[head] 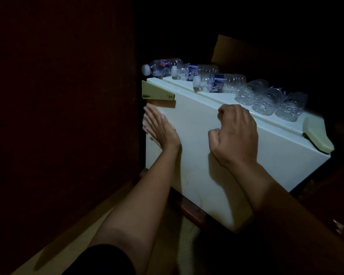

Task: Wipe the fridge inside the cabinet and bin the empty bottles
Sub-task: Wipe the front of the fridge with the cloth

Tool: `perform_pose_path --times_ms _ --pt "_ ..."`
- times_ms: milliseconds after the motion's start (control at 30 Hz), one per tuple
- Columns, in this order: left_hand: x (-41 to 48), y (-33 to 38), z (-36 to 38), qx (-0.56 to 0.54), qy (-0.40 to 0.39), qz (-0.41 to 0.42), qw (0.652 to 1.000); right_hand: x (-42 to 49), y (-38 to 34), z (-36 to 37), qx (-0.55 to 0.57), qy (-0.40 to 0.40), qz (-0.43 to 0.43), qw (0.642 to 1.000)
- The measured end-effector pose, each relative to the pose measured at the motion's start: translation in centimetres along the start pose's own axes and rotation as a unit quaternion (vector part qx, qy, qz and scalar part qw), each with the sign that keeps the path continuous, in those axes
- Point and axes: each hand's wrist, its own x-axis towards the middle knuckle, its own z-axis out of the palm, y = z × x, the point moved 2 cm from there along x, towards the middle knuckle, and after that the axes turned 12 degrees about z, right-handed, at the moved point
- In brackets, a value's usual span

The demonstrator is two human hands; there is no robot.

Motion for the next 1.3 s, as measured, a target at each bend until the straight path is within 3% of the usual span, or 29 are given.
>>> perform_pose_path --times_ms 100,133,200,300,367,433,567,667,800,900,933,1067,1133,1200,1300 --pt "-2.3 -1.4 -0.2 -0.084 0.045 -0.181 0.979 -0.1 0.0 0.1 -0.006 0.003 0.002 1.000" --pt "-2.2 -0.8 -0.2 -0.099 0.046 -0.204 0.973 -0.1 0.1 0.1 -0.009 0.003 0.004 1.000" --pt "-0.5 1.2 0.0 -0.110 0.043 -0.181 0.976 -0.1 0.2 0.2 -0.023 0.004 -0.001 1.000" --pt "2.1 4.0 0.3 -0.118 0.031 -0.063 0.990 -0.1 0.5 0.5 -0.051 -0.015 -0.019 0.998" --pt "1.7 3.7 0.2 -0.069 0.024 -0.019 0.997 0.0 0.9 0.6 -0.074 -0.026 -0.036 0.996" --pt "0.1 1.5 -0.1 -0.039 0.015 -0.030 0.999 -0.1 1.3 0.7 -0.094 -0.026 -0.054 0.994" --pt "-2.2 -3.4 -0.3 -0.034 0.018 -0.158 0.987 0.0 1.2 0.8 -0.109 -0.008 -0.063 0.992" --pt "-1.8 -2.4 -0.1 -0.041 0.032 -0.205 0.977 0.0 1.2 0.8 -0.121 -0.008 -0.066 0.990" --pt "-1.2 2.7 0.3 -0.099 0.031 -0.127 0.986 0.1 1.3 0.5 -0.128 0.000 -0.076 0.989" --pt "-1.5 1.7 -0.2 -0.050 0.007 -0.036 0.998 0.1 1.2 0.4 -0.121 0.003 -0.075 0.990" --pt "-1.6 -0.2 -0.2 -0.049 0.016 -0.045 0.998 0.1 1.1 0.4 -0.119 0.004 -0.072 0.990" --pt "-3.8 -4.0 -1.1 -0.168 0.077 -0.247 0.951 0.0 1.1 0.5 -0.112 0.005 -0.062 0.992" --pt "-3.7 -3.0 -1.4 -0.199 0.090 -0.280 0.935 0.0 1.1 0.6 -0.106 0.012 -0.064 0.992" --pt "-2.5 -0.8 -1.0 -0.206 0.080 -0.247 0.944 0.0 1.1 0.9 -0.101 0.020 -0.059 0.993" --pt "-1.1 1.0 -0.4 -0.109 0.018 -0.065 0.992 0.0 1.1 1.0 -0.098 0.031 -0.058 0.993"
